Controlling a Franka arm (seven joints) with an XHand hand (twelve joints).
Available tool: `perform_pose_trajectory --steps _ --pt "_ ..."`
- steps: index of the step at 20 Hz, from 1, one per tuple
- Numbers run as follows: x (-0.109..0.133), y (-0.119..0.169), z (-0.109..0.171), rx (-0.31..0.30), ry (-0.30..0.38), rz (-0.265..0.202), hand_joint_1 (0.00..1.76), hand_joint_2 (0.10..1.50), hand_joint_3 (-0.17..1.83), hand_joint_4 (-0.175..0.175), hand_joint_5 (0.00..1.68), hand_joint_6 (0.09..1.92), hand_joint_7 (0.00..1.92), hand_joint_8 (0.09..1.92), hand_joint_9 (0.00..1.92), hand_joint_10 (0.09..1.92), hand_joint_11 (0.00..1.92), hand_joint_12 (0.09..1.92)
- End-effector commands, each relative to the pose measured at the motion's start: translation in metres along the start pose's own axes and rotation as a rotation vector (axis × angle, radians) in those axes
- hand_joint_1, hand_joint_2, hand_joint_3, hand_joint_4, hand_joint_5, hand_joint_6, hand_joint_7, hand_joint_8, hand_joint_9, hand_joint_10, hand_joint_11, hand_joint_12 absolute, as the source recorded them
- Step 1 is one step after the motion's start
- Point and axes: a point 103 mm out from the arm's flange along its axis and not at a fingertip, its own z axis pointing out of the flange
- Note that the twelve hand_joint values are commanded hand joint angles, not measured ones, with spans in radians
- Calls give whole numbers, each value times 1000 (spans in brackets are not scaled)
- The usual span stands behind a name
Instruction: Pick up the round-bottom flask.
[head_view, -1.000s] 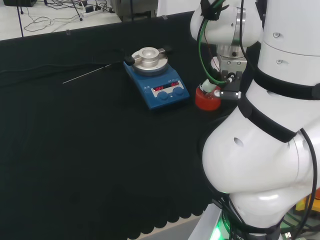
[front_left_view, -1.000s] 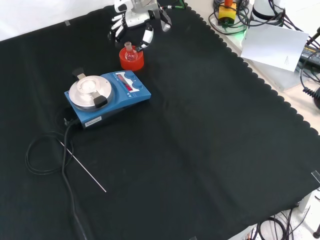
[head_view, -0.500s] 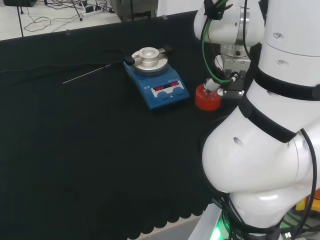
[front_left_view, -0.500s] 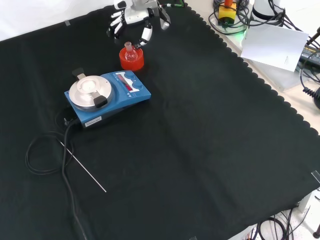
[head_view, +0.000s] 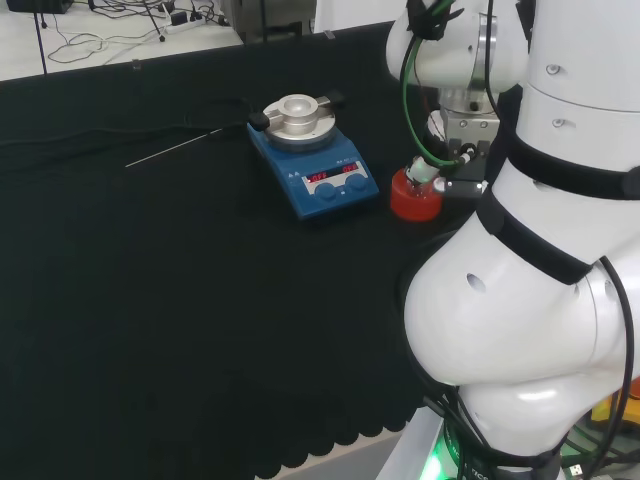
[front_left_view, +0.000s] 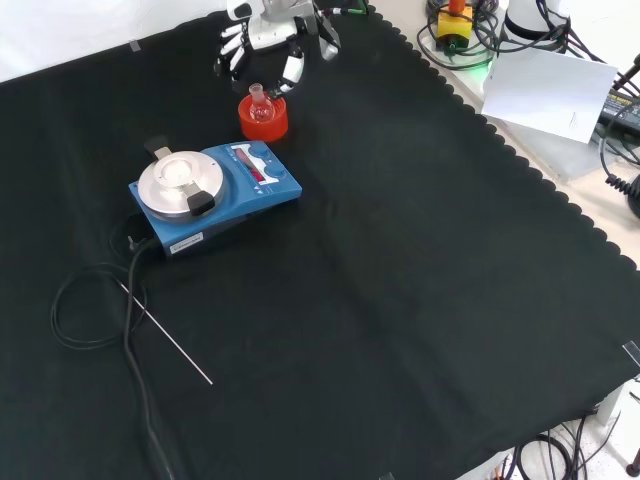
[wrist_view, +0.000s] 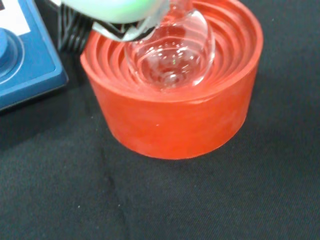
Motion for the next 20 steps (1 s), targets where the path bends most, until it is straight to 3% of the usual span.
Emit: perform_pose_trajectory --steps 1,7,11,12,14,20 --pt "2 1 2 1 -4 0 979 601 736 -67 715 746 215 689 409 707 0 1426" --pt "-7 4 0 3 0 1 981 603 739 -72 755 770 217 691 412 707 0 1429" --pt "0 4 -1 -15 -45 11 996 621 741 -79 843 792 225 696 425 707 1 1438" --pt "2 4 -1 -24 -62 12 1026 712 627 -21 923 850 236 705 438 709 14 1442" --pt "6 3 -2 -49 -68 15 1079 815 480 34 1047 881 274 716 483 701 62 1430" --pt "7 0 -7 -54 -43 30 1123 732 618 47 1154 863 348 698 593 636 160 1393"
